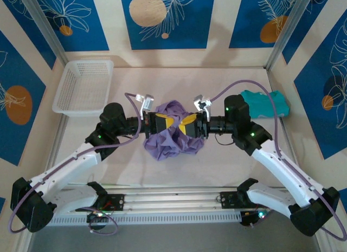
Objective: Fold the inside-out t-shirt
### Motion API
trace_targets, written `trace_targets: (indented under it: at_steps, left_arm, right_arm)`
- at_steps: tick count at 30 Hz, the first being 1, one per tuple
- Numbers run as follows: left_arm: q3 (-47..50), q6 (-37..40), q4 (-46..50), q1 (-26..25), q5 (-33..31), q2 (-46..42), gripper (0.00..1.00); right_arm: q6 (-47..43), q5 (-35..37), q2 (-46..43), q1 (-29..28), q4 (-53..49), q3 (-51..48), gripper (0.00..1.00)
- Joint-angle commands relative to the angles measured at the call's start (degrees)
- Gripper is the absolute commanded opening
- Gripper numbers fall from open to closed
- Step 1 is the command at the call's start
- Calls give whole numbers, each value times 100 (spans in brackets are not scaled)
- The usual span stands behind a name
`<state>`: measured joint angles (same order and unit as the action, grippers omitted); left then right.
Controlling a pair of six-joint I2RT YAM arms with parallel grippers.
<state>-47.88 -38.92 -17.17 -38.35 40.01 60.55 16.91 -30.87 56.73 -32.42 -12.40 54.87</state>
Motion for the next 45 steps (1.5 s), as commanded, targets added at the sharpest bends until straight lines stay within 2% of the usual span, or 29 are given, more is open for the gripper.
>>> trace_targets:
  at_steps: [1, 10, 15, 21, 24, 29, 32, 38, 43, 45]
  left_arm:
    - [-2, 38, -189, 64, 46, -4, 0]
    - [-2, 107, -115, 59, 62, -15, 0]
    - [-11, 182, 1, 63, -36, -26, 0]
    - [-42, 286, 187, 63, -180, -26, 0]
    - [-71, 470, 460, 62, -395, -63, 1]
    - [-64, 1067, 1238, 62, -1085, -287, 38]
    - [-6, 1355, 1701, 37, -1576, -513, 49]
    - [-64, 1708, 2167, -206, -2040, -867, 59]
    - [-396, 2064, 2501, -672, -2684, -736, 60]
    - [-538, 2122, 2523, -776, -2731, -505, 60]
  right_arm:
    - [55, -228, 142, -19, 263, 185, 34]
    - [61, -419, 371, 16, 489, 287, 33]
    - [127, -689, 370, 22, 673, 235, 21]
    - [75, -689, 291, 40, 600, 217, 1]
    - [128, -646, 221, 76, 581, 225, 0]
    - [599, -437, 227, 114, 641, 369, 0]
    - [1081, -261, 277, 87, 762, 452, 0]
    - [1648, 245, 505, -84, 718, 656, 0]
    - [1754, 395, 711, -271, 697, 805, 0]
    - [1789, 416, 734, -310, 745, 815, 0]
